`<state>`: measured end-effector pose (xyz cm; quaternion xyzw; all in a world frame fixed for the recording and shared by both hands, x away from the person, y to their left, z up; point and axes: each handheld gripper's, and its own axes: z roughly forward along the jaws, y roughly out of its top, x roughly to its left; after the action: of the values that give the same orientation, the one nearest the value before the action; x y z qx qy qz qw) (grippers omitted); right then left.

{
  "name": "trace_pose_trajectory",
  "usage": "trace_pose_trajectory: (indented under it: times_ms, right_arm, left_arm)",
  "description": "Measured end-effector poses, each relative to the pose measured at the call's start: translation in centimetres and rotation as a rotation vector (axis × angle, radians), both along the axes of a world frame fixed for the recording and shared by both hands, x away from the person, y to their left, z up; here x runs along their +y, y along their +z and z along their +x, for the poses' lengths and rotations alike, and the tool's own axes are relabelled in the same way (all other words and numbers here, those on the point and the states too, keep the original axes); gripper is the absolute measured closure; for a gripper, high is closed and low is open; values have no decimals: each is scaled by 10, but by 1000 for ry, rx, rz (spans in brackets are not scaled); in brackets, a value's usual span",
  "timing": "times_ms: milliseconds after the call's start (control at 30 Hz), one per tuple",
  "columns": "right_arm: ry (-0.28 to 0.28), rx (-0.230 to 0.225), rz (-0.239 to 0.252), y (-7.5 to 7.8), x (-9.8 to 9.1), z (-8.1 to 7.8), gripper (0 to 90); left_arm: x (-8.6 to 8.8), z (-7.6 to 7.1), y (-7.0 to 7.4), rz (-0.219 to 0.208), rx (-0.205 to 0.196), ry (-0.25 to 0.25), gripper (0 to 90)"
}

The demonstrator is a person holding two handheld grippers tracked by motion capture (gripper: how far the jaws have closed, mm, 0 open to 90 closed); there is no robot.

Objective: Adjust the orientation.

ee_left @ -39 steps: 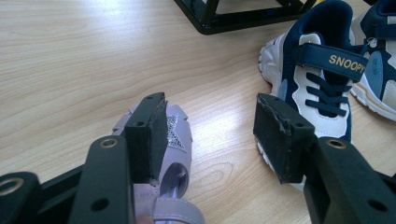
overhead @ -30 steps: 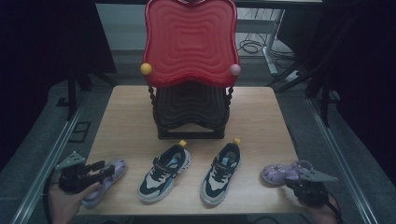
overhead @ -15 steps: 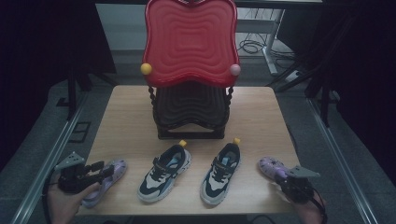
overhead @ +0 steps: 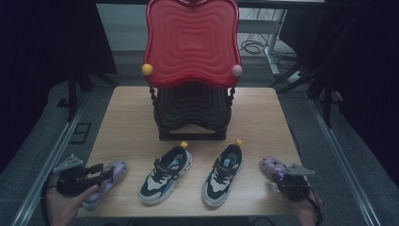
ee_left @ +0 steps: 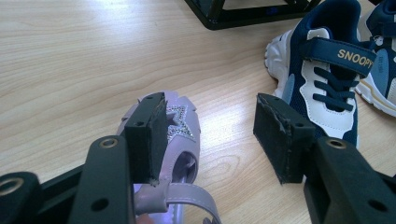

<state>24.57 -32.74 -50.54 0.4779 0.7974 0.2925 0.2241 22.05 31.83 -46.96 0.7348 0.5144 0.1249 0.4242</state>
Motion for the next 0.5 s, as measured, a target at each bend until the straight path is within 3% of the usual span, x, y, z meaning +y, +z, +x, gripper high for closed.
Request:
trace_pose_trajectory:
  times_ms: [267, 500]
  right_arm:
    - [27, -34, 80, 18, -9, -7, 891]
    - [44, -53, 148, 25, -24, -11, 891]
  left_arm:
    - [0, 0, 2, 0, -6, 1, 442]
    - [2, -3, 6, 0, -13, 8, 443]
